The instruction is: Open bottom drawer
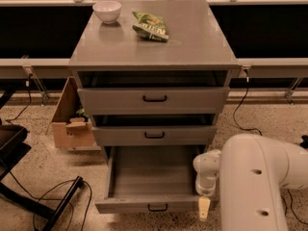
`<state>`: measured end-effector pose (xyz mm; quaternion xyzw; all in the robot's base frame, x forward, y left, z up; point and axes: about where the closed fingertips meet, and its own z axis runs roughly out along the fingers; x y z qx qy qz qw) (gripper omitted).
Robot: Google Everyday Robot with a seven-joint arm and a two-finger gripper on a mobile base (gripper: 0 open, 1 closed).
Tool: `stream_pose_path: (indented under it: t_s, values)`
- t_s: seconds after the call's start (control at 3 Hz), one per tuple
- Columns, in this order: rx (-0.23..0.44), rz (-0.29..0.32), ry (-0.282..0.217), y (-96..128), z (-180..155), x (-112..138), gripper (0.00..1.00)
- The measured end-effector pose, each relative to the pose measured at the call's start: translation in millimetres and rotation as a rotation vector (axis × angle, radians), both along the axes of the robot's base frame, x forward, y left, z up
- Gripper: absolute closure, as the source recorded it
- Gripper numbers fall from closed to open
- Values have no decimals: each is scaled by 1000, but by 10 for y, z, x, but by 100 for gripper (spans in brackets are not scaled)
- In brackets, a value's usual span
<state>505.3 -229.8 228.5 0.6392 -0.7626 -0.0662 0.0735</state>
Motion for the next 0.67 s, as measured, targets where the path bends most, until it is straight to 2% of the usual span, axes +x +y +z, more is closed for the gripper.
stream_pose_path:
  t_s: [0.33,0.67]
  values:
    - [-5,-18,-3,-55,714,-254,0]
    - [5,-91,-72,-127,1535,-724,0]
